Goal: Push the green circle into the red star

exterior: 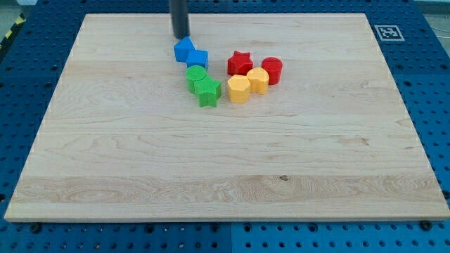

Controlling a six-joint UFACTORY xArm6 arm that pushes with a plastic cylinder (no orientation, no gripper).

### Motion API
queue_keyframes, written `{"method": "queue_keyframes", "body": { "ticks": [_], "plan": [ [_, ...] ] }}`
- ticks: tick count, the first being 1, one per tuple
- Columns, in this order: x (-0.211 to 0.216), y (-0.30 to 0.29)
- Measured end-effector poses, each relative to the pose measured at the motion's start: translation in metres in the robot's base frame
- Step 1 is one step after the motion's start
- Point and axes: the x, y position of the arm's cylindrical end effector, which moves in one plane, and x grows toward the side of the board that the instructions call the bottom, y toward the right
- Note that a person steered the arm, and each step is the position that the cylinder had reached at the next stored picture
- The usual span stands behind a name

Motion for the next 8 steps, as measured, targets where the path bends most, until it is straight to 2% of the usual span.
{"method": "queue_keyframes", "body": {
  "ticks": [1,2,4,7,8],
  "plan": [
    [0.017,-0.033],
    [0.056,-0.045],
    [0.067,-0.027],
    [0.071,-0.03],
    [0.087,-0.043]
  ]
}}
